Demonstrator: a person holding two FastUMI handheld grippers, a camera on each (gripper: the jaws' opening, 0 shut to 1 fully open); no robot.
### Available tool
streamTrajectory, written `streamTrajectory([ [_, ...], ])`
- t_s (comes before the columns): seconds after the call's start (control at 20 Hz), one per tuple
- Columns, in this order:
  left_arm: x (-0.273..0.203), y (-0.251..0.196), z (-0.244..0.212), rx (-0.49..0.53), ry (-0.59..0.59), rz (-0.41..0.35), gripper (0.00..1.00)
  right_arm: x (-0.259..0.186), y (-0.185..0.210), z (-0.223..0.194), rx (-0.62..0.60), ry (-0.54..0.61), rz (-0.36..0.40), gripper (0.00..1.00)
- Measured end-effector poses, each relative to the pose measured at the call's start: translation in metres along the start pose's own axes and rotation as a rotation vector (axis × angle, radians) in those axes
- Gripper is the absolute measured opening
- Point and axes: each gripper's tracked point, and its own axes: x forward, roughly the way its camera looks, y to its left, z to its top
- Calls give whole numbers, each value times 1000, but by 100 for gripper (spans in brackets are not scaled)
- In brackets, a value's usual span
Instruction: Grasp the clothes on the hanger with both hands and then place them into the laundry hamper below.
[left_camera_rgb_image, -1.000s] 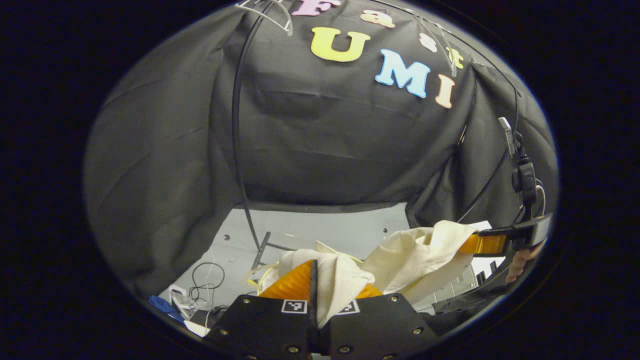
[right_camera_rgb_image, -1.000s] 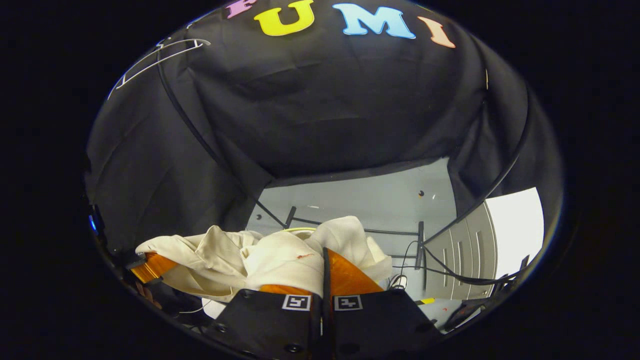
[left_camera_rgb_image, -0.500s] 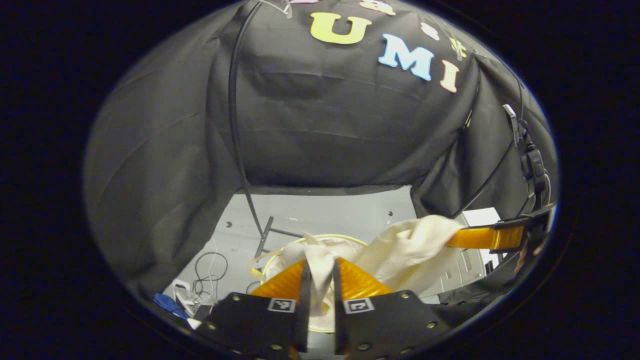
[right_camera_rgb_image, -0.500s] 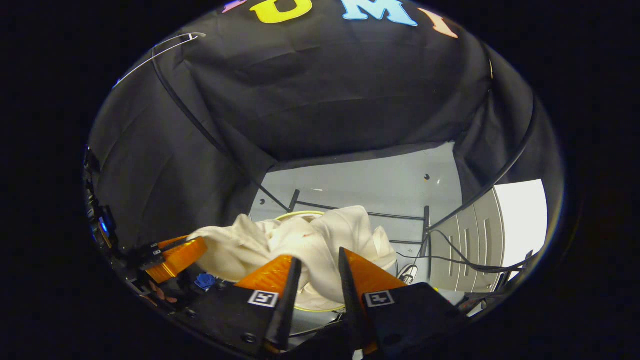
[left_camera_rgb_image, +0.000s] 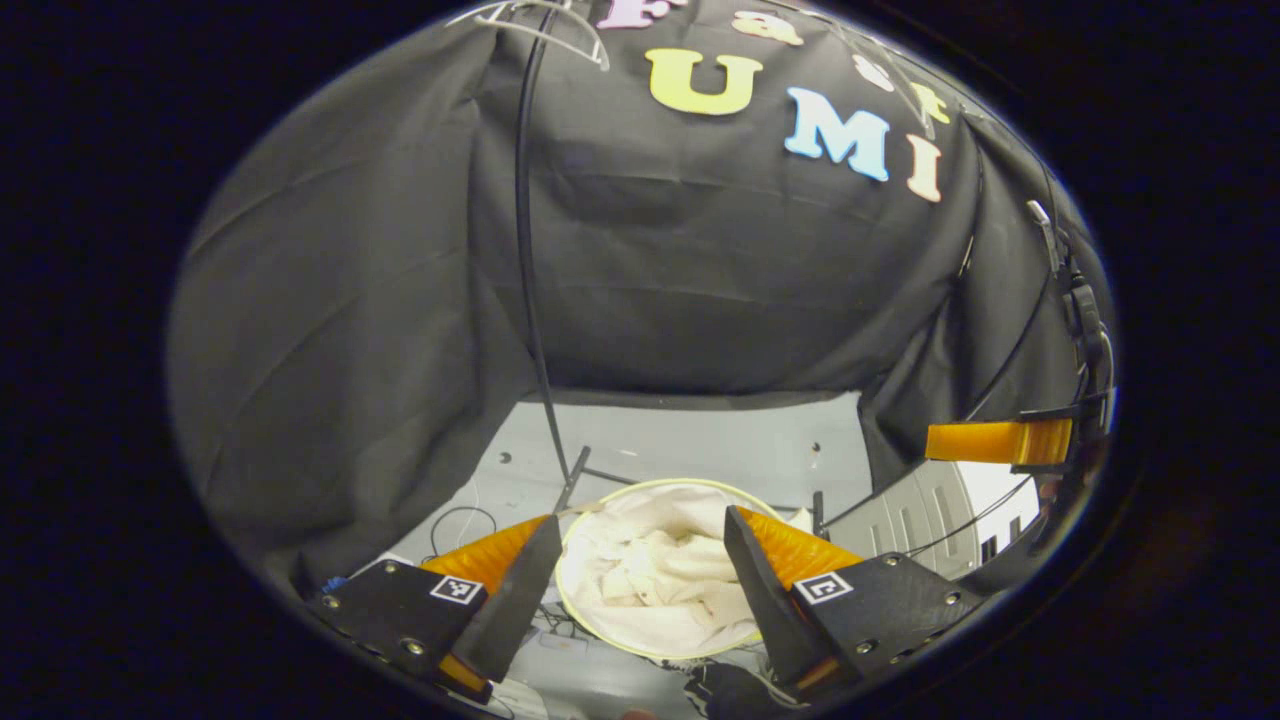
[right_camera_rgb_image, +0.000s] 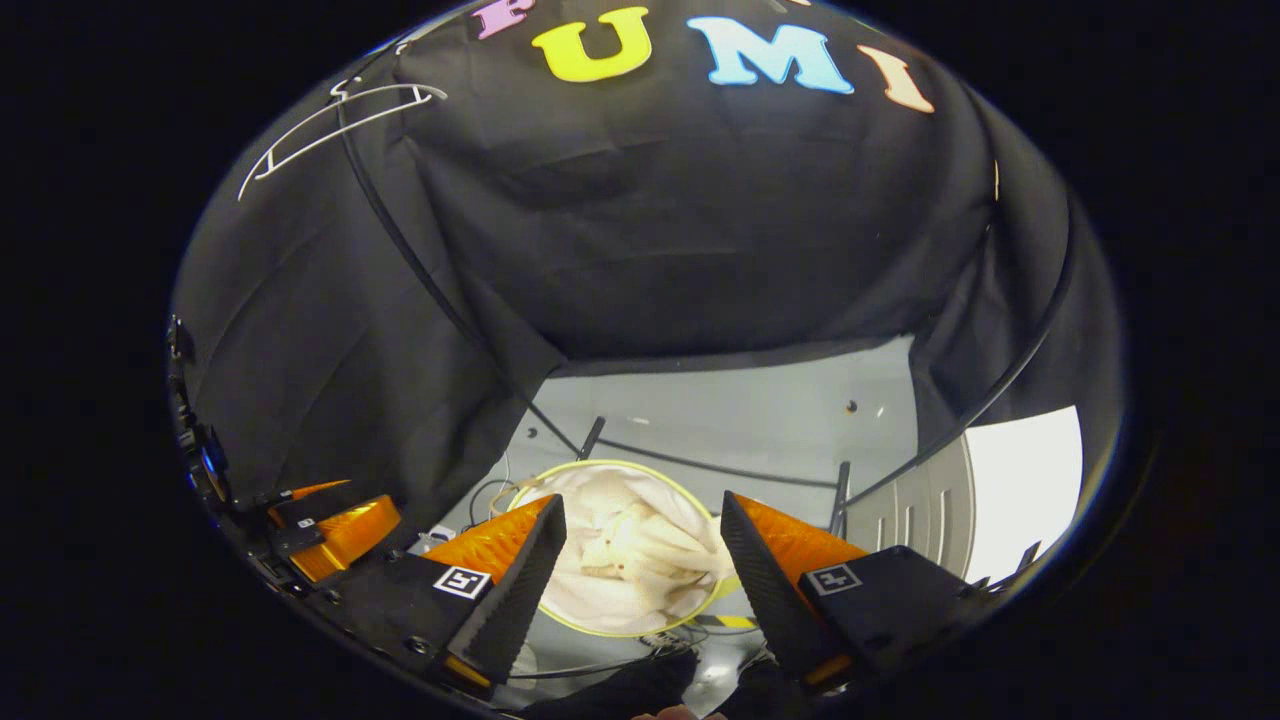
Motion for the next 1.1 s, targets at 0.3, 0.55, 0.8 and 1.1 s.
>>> streamTrajectory([
  [0.3,-79,-61,81,-20,-198,58,96,-71,-60,63,-7,-228,-4,98],
  [0.55,-148,-128,164,74,-417,45,95,-145,-110,119,17,-433,-11,98],
  [0.8,-219,-192,233,28,-641,-10,95,-220,-167,161,1,-621,-74,98],
  [1.1,-301,-234,266,-11,-825,8,95,-302,-218,189,-12,-821,-117,98],
])
